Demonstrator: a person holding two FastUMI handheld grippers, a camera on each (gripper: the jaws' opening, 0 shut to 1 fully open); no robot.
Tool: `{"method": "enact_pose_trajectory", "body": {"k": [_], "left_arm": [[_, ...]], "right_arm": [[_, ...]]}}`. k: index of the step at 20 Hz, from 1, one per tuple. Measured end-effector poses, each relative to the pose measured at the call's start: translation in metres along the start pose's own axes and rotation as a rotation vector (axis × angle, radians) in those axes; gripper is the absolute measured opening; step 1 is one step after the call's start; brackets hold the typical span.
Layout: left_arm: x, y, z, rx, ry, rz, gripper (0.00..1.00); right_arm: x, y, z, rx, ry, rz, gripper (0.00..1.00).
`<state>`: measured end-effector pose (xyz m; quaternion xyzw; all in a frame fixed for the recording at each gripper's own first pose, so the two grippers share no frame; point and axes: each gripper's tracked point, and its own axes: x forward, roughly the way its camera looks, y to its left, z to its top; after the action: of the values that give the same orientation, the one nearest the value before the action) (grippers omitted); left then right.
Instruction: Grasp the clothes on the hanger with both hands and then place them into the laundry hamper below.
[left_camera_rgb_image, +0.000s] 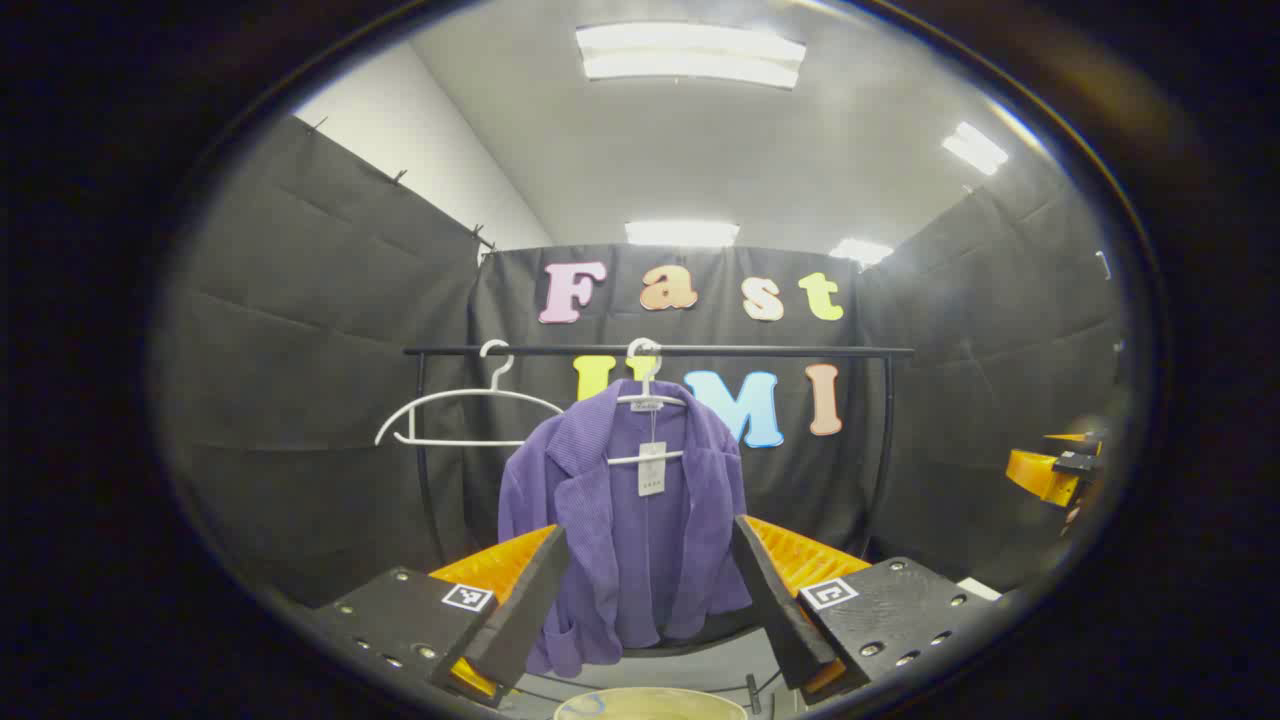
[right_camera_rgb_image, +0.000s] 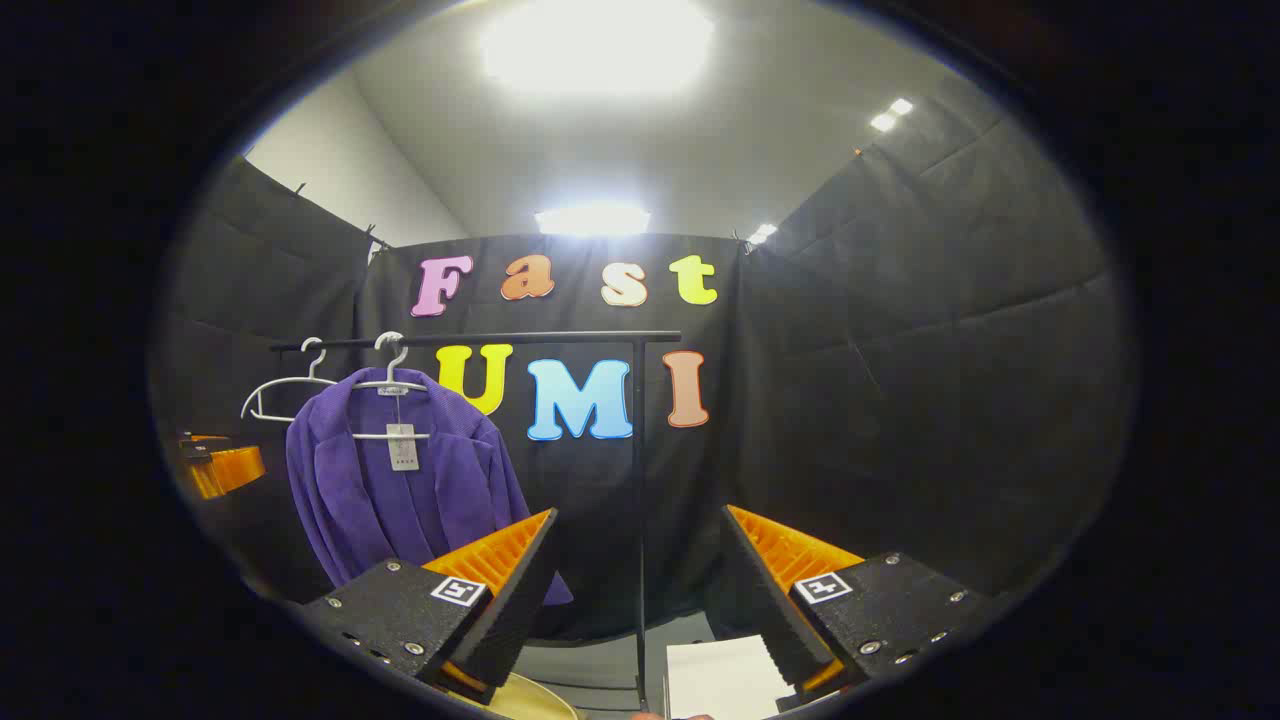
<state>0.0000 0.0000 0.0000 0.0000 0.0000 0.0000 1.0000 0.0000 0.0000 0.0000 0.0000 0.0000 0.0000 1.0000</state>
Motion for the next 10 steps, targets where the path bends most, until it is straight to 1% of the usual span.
{"method": "enact_pose_trajectory", "body": {"k": [3, 4, 5, 10], "left_arm": [[0.003, 0.0, -0.003, -0.001, 0.004, -0.008, 1.0], [0.003, 0.001, -0.002, -0.003, 0.005, -0.009, 0.95], [0.001, 0.002, -0.002, -0.004, 0.003, -0.009, 1.0], [0.003, 0.007, 0.0, -0.002, -0.001, -0.007, 1.0]], "right_arm": [[0.001, 0.005, -0.003, 0.005, 0.009, 0.006, 0.96], [0.001, 0.007, -0.004, 0.004, 0.01, 0.008, 0.96], [0.0, 0.009, -0.003, 0.001, 0.009, 0.012, 0.96], [-0.002, 0.015, -0.004, -0.013, 0.002, 0.021, 0.96]]}}
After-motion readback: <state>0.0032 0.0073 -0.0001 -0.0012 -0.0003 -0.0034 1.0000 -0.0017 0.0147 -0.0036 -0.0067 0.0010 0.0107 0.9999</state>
